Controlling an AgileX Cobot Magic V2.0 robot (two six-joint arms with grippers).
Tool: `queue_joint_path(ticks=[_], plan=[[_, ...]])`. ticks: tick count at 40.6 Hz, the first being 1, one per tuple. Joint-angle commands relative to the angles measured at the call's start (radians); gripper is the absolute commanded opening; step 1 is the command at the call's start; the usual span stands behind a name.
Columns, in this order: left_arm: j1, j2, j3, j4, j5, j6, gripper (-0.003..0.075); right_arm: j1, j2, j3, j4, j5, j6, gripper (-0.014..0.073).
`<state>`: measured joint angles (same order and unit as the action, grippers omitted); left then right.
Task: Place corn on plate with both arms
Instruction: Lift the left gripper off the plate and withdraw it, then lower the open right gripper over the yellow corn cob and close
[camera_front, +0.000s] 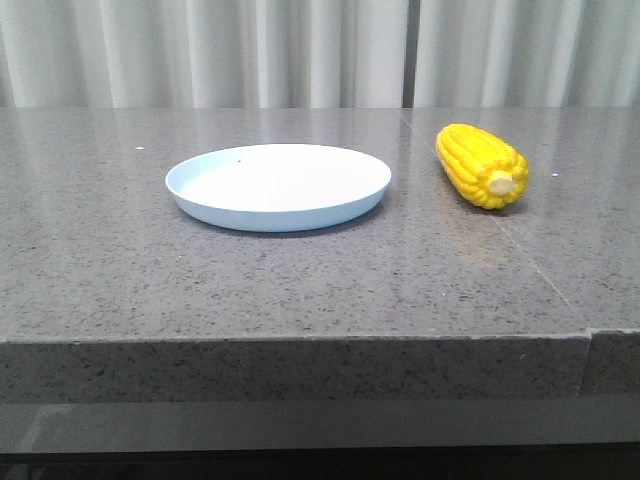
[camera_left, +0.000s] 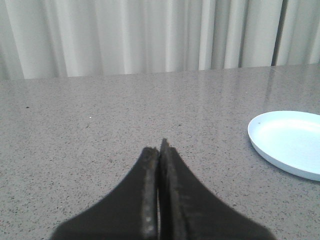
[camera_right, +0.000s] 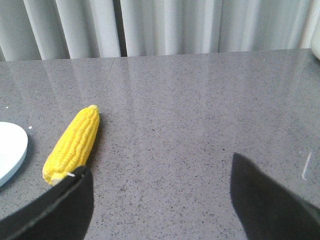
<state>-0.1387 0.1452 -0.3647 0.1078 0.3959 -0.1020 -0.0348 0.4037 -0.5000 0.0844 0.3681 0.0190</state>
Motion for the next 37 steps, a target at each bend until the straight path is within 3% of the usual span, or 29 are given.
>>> queue_joint_path(ticks=[1, 11, 23, 37], plan=[[0.001, 0.012, -0.026, 0.004, -0.092, -0.007, -0.0020, -0.005, 0.082, -0.089, 0.003, -0.041, -0.003, 0.0592], [0.001, 0.012, -0.026, 0.004, -0.092, -0.007, -0.0020, 0.031, 0.421, -0.292, 0.040, 0.073, -0.003, 0.0592], [0.001, 0.012, -0.026, 0.004, -0.092, -0.007, -0.0020, 0.149, 0.806, -0.531, 0.126, 0.208, -0.003, 0.0592], [0.001, 0.012, -0.026, 0.004, -0.092, -0.007, -0.0020, 0.229, 1.134, -0.750, 0.214, 0.217, -0.003, 0.0592]])
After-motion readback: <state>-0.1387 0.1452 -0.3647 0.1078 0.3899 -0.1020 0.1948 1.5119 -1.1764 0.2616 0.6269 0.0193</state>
